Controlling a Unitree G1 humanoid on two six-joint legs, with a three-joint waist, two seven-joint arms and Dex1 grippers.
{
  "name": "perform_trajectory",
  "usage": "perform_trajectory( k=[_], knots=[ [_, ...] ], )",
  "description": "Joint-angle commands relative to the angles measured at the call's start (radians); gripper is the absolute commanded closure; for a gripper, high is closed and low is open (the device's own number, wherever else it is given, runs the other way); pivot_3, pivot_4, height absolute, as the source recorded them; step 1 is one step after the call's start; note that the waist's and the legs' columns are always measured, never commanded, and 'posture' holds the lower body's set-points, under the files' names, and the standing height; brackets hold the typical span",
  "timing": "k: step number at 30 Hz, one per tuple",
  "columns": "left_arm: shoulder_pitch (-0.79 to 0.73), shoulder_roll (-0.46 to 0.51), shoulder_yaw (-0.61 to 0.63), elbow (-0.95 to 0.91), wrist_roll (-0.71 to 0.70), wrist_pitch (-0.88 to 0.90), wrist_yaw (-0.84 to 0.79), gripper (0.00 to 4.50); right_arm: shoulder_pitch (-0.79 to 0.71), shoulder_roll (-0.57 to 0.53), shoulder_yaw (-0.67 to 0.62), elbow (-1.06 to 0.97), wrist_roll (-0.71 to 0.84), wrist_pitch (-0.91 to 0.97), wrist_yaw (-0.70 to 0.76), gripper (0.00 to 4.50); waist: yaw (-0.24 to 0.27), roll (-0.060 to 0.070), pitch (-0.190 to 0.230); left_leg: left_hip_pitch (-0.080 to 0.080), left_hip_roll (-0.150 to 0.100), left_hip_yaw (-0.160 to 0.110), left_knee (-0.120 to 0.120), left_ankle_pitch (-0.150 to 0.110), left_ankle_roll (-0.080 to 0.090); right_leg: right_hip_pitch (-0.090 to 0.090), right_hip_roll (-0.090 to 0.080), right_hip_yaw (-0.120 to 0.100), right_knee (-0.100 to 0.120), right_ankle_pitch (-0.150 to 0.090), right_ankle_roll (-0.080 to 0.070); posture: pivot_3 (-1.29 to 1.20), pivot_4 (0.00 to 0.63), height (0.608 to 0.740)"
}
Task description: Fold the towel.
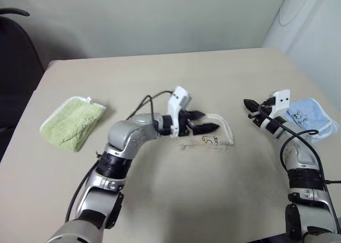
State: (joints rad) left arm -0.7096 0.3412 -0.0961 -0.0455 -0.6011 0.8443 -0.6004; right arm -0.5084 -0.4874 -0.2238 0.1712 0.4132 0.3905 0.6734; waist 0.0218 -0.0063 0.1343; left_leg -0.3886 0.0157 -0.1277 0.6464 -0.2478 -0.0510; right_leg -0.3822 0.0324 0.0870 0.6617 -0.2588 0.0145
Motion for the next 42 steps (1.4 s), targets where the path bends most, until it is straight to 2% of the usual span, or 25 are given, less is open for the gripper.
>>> perform_trajectory(
  k=[1,5,9,15,17,21,24,28,30,34,37,42],
  knots=[
    [0.027,0.005,0.084,-0.065,0.032,-0.101,0.038,1.07,0.029,-0.041,0.020,-0.177,0.093,0.112,0.075,4.50,0.000,0.000,0.000,0.000,0.000,0.000,0.000,0.000,0.000,0.000,0.000,0.000,-0.001,0.000,0.000,0.00,0.150,0.740],
    [0.088,0.027,0.009,-0.086,0.121,-0.168,0.011,2.56,0.069,-0.043,0.061,-0.295,0.155,0.206,0.111,4.50,0.003,0.000,0.000,0.000,-0.002,0.000,0.001,0.000,0.000,0.002,-0.001,0.000,-0.002,-0.001,0.002,0.00,0.150,0.740],
    [0.136,0.012,-0.096,-0.088,0.163,-0.186,-0.038,3.98,0.107,-0.021,0.134,-0.320,0.135,0.237,0.099,4.50,0.004,-0.001,0.000,-0.001,-0.003,0.000,0.003,-0.001,0.001,0.002,-0.002,0.001,-0.002,-0.001,0.004,0.00,0.150,0.740],
    [0.162,0.027,-0.289,0.067,0.371,-0.243,-0.043,3.98,0.161,0.008,0.279,-0.220,0.017,0.231,0.064,4.50,0.002,-0.001,0.000,0.000,-0.003,-0.001,0.004,-0.002,0.005,0.003,-0.002,0.001,0.000,-0.001,0.004,0.00,0.150,0.740],
    [0.168,0.020,-0.298,0.097,0.395,-0.250,-0.043,3.98,0.167,0.010,0.303,-0.186,-0.016,0.227,0.055,4.50,0.001,-0.001,0.000,0.000,-0.002,-0.001,0.004,-0.007,0.014,0.002,-0.002,0.000,0.000,0.000,0.003,0.00,0.150,0.740],
    [0.186,0.011,-0.283,0.098,0.410,-0.259,-0.050,3.98,0.180,0.004,0.317,-0.164,-0.055,0.204,0.049,4.50,-0.001,-0.001,-0.002,0.009,-0.002,-0.001,0.004,-0.008,0.015,0.012,-0.002,0.000,-0.001,0.001,0.004,0.00,0.150,0.740],
    [0.218,-0.025,-0.180,0.014,0.315,-0.243,-0.055,3.98,0.185,-0.008,0.278,-0.197,-0.043,0.168,0.062,4.50,-0.002,-0.001,-0.002,0.013,-0.002,-0.001,0.004,-0.008,0.017,0.018,-0.002,0.000,-0.003,0.001,0.004,0.00,0.150,0.740],
    [0.240,-0.088,0.027,-0.121,0.121,-0.150,-0.012,3.98,0.189,-0.040,0.190,-0.283,0.035,0.178,0.089,4.50,0.003,-0.001,-0.002,0.009,-0.003,-0.001,0.004,-0.007,0.015,0.015,-0.002,0.000,-0.004,0.000,0.005,0.00,0.150,0.740],
    [0.243,-0.096,0.116,-0.152,0.060,-0.101,0.031,3.98,0.190,-0.063,0.150,-0.313,0.068,0.194,0.103,4.50,0.006,-0.001,-0.002,0.005,-0.003,-0.001,0.005,-0.001,0.004,0.011,-0.002,0.000,-0.003,0.000,0.005,0.00,0.150,0.740],
    [0.255,-0.078,0.227,-0.172,-0.005,-0.043,0.089,3.98,0.175,-0.100,0.096,-0.302,0.110,0.221,0.123,4.50,0.005,-0.002,-0.001,0.006,-0.003,0.001,0.005,-0.001,0.004,0.013,-0.002,0.000,-0.004,0.000,0.006,0.00,0.150,0.740],
    [0.267,-0.068,0.284,-0.167,-0.035,-0.021,0.122,4.02,0.153,-0.103,0.063,-0.269,0.147,0.277,0.117,3.93,0.004,-0.002,-0.001,0.006,-0.003,0.000,0.005,-0.001,0.004,0.012,-0.002,0.001,-0.004,0.000,0.006,0.00,0.150,0.740],
    [0.303,-0.059,0.307,-0.185,-0.043,-0.012,0.157,4.02,0.107,-0.090,0.030,-0.165,0.196,0.363,0.110,2.21,0.004,-0.002,-0.001,0.006,-0.003,0.000,0.006,-0.001,0.004,0.012,-0.002,0.001,-0.004,0.000,0.006,0.00,0.150,0.740]
  ],
)
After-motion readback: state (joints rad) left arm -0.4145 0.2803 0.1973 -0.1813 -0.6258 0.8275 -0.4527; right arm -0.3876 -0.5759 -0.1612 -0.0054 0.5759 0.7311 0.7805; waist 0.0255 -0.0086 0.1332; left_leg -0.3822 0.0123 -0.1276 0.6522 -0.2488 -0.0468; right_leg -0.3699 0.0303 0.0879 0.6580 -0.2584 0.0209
